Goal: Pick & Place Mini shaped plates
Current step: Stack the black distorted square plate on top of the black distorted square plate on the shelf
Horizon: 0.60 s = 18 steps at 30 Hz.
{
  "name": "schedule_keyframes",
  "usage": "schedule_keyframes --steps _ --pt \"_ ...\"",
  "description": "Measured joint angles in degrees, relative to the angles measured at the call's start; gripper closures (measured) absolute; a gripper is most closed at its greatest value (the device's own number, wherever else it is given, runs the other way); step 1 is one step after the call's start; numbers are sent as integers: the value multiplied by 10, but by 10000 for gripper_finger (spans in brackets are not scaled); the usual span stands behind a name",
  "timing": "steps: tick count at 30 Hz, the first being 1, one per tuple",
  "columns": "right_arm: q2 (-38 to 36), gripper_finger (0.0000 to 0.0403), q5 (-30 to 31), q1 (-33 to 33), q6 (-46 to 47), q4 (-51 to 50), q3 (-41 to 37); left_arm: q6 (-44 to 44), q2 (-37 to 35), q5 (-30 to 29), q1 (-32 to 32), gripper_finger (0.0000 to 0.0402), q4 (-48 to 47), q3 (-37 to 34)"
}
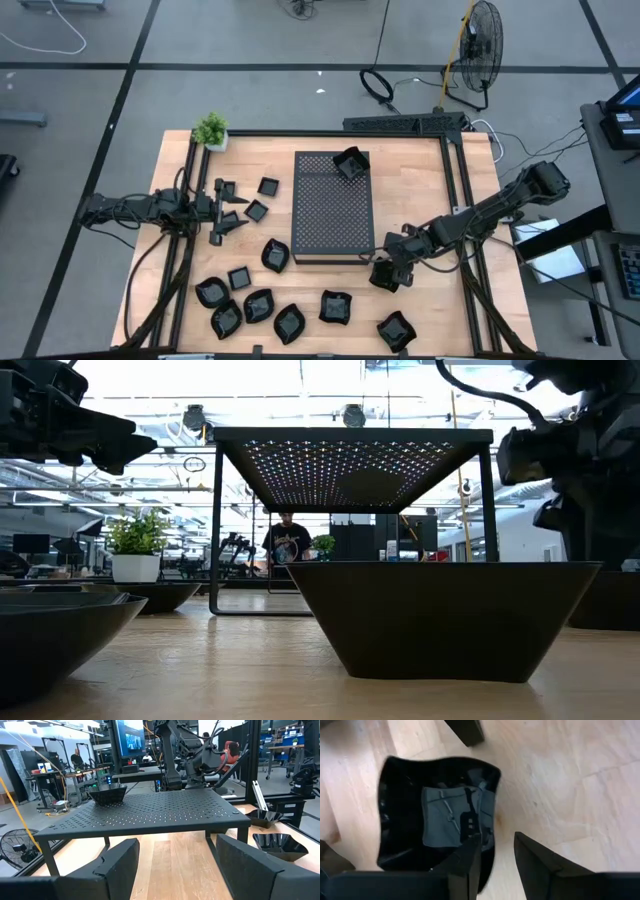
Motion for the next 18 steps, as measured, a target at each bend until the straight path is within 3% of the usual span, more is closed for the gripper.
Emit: schedule_keyframes --steps 18 --pt "0 302 -2 0 16 4 -29 0 0 0 0 133 0 0"
